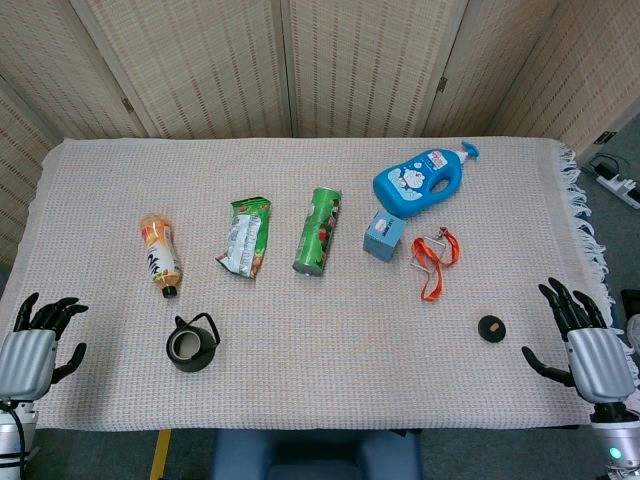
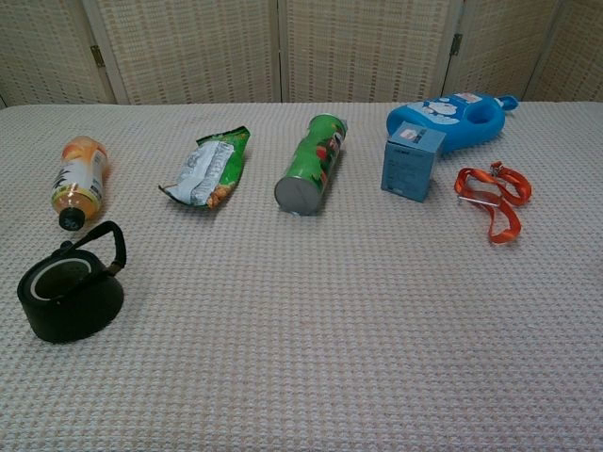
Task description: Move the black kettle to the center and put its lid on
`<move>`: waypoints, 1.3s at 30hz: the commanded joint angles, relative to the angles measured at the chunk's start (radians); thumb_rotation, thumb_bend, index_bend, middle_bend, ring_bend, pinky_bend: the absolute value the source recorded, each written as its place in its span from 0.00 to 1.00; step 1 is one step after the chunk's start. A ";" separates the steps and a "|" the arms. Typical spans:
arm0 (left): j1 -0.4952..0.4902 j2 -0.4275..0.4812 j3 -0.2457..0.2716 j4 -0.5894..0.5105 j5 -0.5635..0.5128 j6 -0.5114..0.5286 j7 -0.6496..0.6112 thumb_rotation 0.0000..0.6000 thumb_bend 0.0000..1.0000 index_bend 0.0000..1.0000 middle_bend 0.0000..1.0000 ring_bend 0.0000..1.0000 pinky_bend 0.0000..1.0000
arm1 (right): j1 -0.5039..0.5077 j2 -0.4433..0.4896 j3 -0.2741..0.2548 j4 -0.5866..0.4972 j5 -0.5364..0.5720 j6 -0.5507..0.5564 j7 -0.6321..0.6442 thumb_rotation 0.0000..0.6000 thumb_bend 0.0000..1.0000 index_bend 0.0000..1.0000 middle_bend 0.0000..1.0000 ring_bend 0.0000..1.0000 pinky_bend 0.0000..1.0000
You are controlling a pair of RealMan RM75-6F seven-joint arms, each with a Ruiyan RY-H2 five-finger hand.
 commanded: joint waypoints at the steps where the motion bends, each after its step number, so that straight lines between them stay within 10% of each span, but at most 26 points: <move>1: 0.000 -0.002 0.000 0.007 0.007 0.005 -0.006 1.00 0.33 0.26 0.19 0.20 0.00 | -0.001 0.000 -0.001 -0.001 -0.001 0.002 -0.001 1.00 0.31 0.00 0.06 0.21 0.10; 24: -0.173 0.003 0.018 0.130 0.255 -0.075 -0.222 1.00 0.33 0.32 0.22 0.23 0.00 | -0.016 0.073 -0.006 -0.082 -0.033 0.044 -0.043 1.00 0.31 0.00 0.06 0.21 0.10; 39: -0.335 -0.060 0.059 0.191 0.339 -0.270 -0.054 1.00 0.32 0.28 0.22 0.21 0.00 | -0.032 0.069 -0.012 -0.078 -0.022 0.053 -0.039 1.00 0.31 0.00 0.06 0.21 0.10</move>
